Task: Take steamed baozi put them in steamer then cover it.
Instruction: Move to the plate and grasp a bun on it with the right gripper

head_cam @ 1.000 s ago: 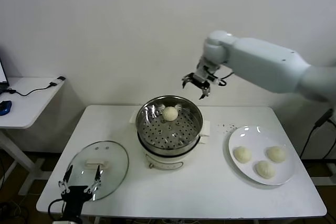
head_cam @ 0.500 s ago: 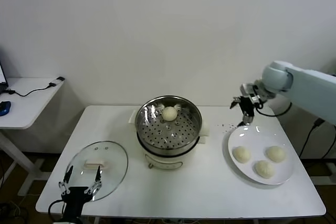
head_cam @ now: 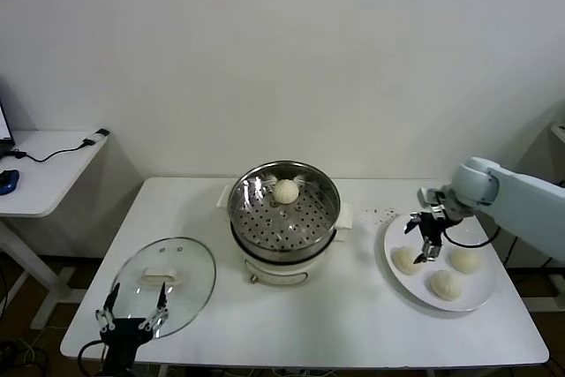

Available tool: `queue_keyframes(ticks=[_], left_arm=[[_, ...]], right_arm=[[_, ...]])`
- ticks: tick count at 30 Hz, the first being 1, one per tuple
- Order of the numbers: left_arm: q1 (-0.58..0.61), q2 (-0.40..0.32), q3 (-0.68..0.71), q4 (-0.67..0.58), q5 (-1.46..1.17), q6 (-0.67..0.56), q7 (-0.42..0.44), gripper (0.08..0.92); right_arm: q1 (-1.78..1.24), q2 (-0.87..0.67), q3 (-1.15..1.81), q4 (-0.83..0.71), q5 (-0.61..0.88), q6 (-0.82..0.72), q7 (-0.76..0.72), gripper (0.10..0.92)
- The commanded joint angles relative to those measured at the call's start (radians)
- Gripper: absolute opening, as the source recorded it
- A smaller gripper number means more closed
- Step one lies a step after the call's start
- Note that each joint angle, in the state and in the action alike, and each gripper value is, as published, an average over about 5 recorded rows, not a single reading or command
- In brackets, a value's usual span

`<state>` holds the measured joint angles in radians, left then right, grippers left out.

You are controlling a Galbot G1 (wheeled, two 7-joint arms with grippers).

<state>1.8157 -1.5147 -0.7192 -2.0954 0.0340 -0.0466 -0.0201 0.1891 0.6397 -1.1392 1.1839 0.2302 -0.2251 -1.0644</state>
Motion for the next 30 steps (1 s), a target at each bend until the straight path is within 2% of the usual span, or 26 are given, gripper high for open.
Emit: queue_keyframes(ticks=[1, 17, 25, 30], left_arm=[[0.0, -0.001, 0.004, 0.004, 0.002, 0.0, 0.0, 0.823], [0.001, -0.003, 0.005, 0.014, 0.007, -0.003, -0.001, 0.823], [0.008, -0.004, 0.003, 0.013, 0.007, -0.006, -0.002, 0.823], [0.011, -0.004, 0.002, 0.01, 0.007, -0.007, -0.003, 0.823]], right_arm=[[-0.125, 0.035, 0.091, -0.089, -0.049, 0.004, -0.006, 0.823], [-0.131, 0.11, 0.119, -0.173, -0.065, 0.028, -0.018, 0.822], [-0.107, 0.103, 0.1, -0.161, -0.038, 0.027, -0.03, 0.708], [-0.026, 0.082, 0.047, -0.14, 0.024, 0.025, -0.031, 0.69]])
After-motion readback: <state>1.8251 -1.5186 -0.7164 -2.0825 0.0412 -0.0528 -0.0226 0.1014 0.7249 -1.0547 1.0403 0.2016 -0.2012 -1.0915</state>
